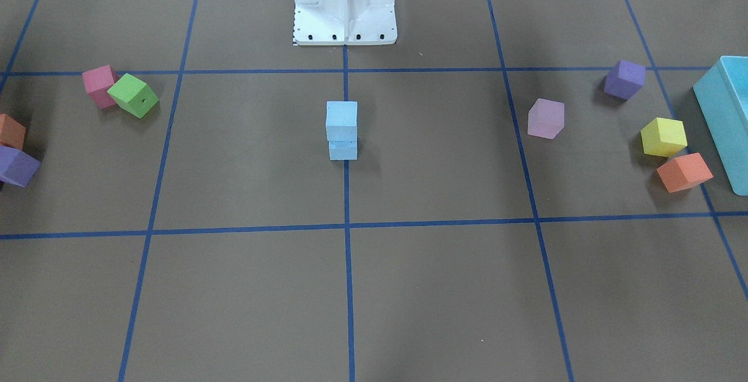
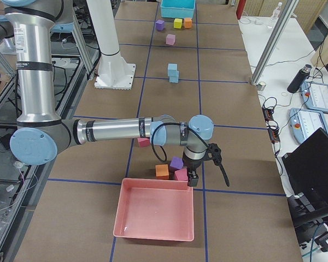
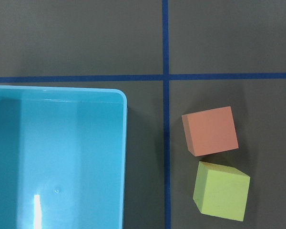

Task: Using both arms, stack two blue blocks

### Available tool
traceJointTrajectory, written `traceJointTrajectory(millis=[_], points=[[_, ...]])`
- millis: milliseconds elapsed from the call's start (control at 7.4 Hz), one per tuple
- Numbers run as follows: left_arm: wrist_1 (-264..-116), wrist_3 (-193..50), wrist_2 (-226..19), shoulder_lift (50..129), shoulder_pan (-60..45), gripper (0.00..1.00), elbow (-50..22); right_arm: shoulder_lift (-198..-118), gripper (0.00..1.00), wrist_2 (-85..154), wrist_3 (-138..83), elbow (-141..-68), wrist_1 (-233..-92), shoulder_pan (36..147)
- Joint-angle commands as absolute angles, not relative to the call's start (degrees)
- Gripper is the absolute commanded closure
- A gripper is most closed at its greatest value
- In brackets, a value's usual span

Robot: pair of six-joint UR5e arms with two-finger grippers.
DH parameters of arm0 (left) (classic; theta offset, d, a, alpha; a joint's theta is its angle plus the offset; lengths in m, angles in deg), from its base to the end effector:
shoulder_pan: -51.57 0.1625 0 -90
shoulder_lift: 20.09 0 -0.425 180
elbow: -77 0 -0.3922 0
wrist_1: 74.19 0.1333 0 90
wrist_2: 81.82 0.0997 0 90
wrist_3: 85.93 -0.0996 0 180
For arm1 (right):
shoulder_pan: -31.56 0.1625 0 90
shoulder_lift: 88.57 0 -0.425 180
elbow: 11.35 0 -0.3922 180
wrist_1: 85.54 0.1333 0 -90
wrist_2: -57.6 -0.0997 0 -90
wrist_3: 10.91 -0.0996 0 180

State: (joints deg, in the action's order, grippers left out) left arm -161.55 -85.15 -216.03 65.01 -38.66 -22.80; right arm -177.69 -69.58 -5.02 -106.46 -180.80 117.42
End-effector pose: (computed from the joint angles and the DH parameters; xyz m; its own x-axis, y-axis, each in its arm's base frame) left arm -0.0657 -0.4566 0.6199 0.7168 0.0110 -0.6972 0.0138 0.9995 0.0299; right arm 0.0370 -0.5013 0.6246 0.7825 -0.1672 0.5998 0.1533 0.9854 0.0747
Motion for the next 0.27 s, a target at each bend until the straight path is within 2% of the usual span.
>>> traceJointTrajectory(millis=[0,135], points=[[-161.6,-85.1,-216.0,65.0,-38.7,0.02,-22.8,-177.7,0.0,-69.6,-4.8,-106.4,-180.7,117.4],[-161.5,-85.1,-216.0,65.0,-38.7,0.02,-22.7,-177.7,0.0,-69.5,-4.7,-106.4,-180.7,117.4]])
